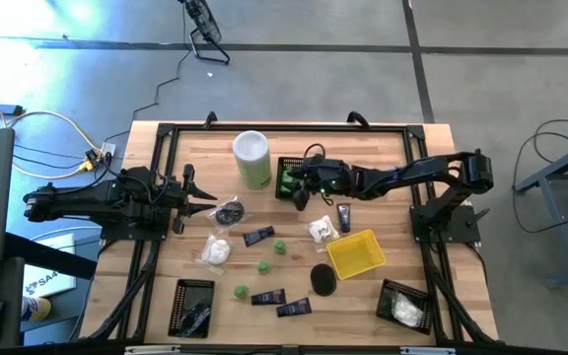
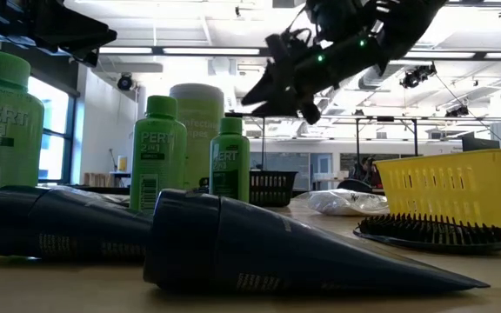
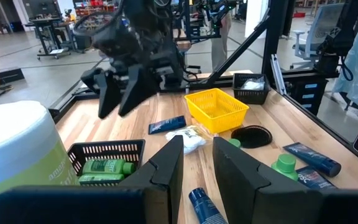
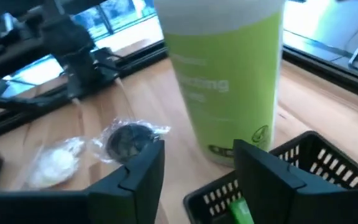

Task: Pick & Place Travel size toiletries
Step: Put the green shampoo bottle into the top black bin

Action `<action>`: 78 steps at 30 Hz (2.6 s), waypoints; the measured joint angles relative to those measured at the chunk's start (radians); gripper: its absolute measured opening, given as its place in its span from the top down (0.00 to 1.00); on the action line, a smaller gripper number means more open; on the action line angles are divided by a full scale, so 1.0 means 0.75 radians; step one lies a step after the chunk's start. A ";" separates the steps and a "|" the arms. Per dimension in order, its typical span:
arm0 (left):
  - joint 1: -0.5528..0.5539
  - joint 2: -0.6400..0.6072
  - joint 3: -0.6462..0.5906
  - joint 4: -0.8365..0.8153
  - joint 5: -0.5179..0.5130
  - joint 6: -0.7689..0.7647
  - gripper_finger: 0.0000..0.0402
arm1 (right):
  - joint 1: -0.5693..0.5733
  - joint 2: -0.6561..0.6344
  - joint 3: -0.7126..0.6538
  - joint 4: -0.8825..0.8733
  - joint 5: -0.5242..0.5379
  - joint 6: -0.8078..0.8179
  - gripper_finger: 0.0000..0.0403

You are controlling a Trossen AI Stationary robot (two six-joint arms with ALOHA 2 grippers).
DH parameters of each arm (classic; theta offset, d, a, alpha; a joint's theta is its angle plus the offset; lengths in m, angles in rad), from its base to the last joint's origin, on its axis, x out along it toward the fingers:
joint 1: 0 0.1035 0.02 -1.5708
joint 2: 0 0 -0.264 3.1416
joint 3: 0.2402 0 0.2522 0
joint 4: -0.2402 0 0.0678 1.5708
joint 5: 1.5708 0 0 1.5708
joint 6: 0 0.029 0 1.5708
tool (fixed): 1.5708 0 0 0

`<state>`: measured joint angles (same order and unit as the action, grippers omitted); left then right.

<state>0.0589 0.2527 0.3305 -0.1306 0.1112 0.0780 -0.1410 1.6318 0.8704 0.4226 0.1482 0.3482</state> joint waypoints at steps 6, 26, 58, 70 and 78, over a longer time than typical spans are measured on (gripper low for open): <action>0.000 0.000 0.000 0.000 0.000 0.000 0.79 | -0.002 -0.095 0.000 -0.030 0.001 -0.016 0.62; 0.000 0.001 0.000 0.000 0.000 -0.001 0.79 | 0.014 -0.196 0.000 -0.077 -0.107 -0.017 0.73; 0.000 0.000 0.000 0.001 -0.003 -0.041 0.79 | 0.221 -0.197 0.000 -0.100 -0.350 -0.197 0.74; 0.000 0.000 0.000 0.001 -0.002 -0.049 0.79 | 0.311 -0.196 0.000 -0.100 -0.135 -0.265 0.60; -0.001 0.001 0.000 0.001 -0.002 -0.047 0.79 | 0.311 -0.196 0.000 -0.100 -0.136 -0.235 0.59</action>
<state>0.0586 0.2531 0.3305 -0.1300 0.1101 0.0424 0.0921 1.4845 0.8707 0.3474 0.0460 0.1722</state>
